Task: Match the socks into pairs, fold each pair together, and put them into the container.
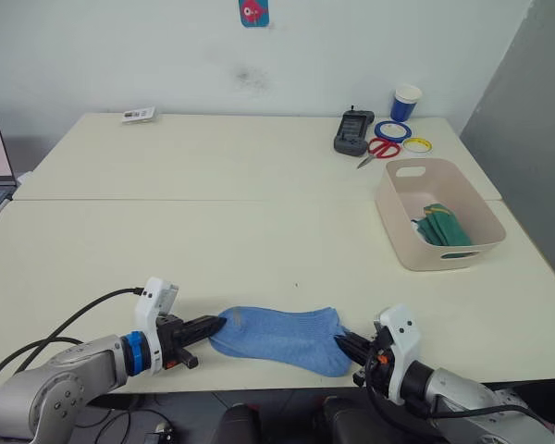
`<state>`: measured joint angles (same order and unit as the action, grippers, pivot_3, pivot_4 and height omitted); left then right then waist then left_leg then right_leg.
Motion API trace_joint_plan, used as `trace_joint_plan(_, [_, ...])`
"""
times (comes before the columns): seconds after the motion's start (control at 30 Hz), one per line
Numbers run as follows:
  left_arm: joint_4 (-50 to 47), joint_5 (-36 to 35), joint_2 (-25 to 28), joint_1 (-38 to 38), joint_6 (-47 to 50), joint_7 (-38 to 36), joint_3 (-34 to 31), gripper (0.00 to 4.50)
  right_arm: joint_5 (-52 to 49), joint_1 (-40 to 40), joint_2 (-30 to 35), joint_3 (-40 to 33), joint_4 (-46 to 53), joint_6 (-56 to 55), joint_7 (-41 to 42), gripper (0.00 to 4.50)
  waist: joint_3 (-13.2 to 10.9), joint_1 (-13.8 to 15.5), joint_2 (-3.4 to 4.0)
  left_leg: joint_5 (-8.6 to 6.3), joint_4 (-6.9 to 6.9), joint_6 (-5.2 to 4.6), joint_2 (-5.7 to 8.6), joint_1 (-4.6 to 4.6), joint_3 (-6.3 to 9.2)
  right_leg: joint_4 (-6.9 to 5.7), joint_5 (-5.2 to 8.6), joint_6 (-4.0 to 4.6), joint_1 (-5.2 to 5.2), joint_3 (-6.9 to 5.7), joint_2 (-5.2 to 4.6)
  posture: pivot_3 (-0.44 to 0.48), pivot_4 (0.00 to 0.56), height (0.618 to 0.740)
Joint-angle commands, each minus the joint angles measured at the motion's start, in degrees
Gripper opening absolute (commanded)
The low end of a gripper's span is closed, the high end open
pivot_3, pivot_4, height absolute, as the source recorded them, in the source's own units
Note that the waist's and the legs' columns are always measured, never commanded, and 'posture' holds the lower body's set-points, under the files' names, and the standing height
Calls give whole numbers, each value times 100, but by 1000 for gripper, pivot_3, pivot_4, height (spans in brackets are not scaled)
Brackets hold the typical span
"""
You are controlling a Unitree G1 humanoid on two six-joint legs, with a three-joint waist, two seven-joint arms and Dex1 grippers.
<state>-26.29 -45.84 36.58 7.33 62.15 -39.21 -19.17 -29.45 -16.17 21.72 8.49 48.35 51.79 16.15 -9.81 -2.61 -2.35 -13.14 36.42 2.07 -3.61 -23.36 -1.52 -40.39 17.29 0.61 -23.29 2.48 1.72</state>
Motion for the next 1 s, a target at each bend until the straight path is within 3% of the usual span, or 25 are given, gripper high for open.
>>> trace_joint_plan(0.03, [-29, 107, 117, 81, -232, -55, 140, 15, -3, 108, -37, 16, 96, -112, -42, 0, 0, 0, 0, 0, 0, 0, 0, 0, 0, 0, 0, 0, 0, 0, 0, 0, 150, 732])
trace_joint_plan(0.1, [-1, 134, 125, 106, -290, -40, 173, 15, -88, 147, -97, -30, 133, -58, -62, 0, 0, -3, 0, 0, 0, 0, 0, 0, -3, 1, -1, -1, 0, 3, 0, 0, 150, 732])
trace_joint_plan(0.2, [88, 227, 228, 72, -433, -130, 247, 600, -130, 179, -113, -51, 179, -62, -52, 696, 0, 23, 0, 0, 0, 0, 0, 0, 1, 3, 0, -1, 0, -1, -1, 0, 150, 732])
trace_joint_plan(0.33, [114, 223, 304, 112, -587, -186, 174, 1903, -140, 197, -119, -88, 196, -157, -69, 2097, 0, 24, 0, 0, -2, 0, 0, 0, -2, 5, 0, -1, 1, 1, -1, 0, 150, 732])
trace_joint_plan(0.47, [-27, 148, 795, 194, -855, -651, -212, 3193, -133, 149, -129, -295, 395, -516, -30, 3572, -3, 25, 0, 0, -6, 0, -4, 1, 0, 5, 0, 0, -1, -1, 2, 0, 150, 732])
trace_joint_plan(0.57, [293, 400, 917, -95, -1072, -661, 76, 3204, -18, 96, -50, -265, 248, -537, -56, 4480, -5, 70, 6, 0, -12, 0, -2, 4, -1, 9, 0, 0, -1, -2, 0, 0, 150, 732])
trace_joint_plan(0.9, [841, 1187, 867, -518, -1662, -993, 1418, 3204, 343, 124, -131, 177, -485, -762, -62, 4480, -1, 81, 5, 0, -37, 1, 1, -3, -16, 49, -7, -11, 2, 6, -4, 0, 150, 732])
trace_joint_plan(1.0, [936, 1269, 809, -714, -1676, -1031, 1659, 3023, 413, 143, -154, 277, -580, -833, -40, 3556, 5, 98, 10, 0, -37, 1, 1, 1, -10, 47, -7, -12, 6, 1, -4, 0, 150, 732])
